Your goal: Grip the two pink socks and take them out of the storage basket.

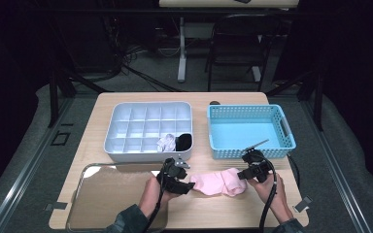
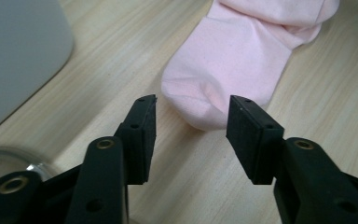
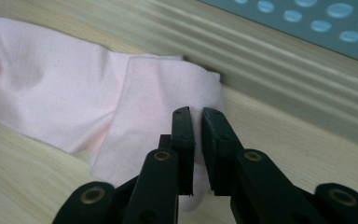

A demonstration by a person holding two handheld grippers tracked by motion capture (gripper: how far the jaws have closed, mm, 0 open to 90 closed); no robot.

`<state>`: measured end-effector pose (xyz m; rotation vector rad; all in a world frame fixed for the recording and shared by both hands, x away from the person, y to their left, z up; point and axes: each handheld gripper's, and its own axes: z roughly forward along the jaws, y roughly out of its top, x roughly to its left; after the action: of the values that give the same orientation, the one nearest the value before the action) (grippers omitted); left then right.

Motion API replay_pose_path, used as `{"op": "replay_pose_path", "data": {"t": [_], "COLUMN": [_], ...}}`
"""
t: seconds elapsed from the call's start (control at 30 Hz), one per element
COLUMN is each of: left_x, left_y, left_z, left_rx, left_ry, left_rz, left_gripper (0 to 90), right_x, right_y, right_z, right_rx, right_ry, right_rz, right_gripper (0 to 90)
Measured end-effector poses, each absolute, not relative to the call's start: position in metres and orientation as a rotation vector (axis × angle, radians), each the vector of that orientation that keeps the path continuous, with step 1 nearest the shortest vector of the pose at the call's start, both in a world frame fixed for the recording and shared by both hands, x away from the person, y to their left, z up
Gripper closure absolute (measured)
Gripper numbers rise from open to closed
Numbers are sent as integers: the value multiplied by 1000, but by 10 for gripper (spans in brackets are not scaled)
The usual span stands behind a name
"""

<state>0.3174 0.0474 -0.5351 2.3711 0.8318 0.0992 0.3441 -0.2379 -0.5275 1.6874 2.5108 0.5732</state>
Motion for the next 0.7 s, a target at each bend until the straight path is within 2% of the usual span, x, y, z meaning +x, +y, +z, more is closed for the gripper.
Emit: {"op": "replay_pose_path", "data": {"t": [0.47,0.7], "left_x": [326,322], "left_y": [44,39], "left_z": [-554,-556], "left_rx": [2401,2422], "left_ry": [845,822], "left_rz": [61,76], "left_gripper": [786,854], "right_x": [344,335], "right_y": [-241,-231], "right_z": [-515,-502], "right_rx": [1665,1632], "right_ry": [2498,2502], "right_rz": [649,761], "right_gripper": [872,872]}}
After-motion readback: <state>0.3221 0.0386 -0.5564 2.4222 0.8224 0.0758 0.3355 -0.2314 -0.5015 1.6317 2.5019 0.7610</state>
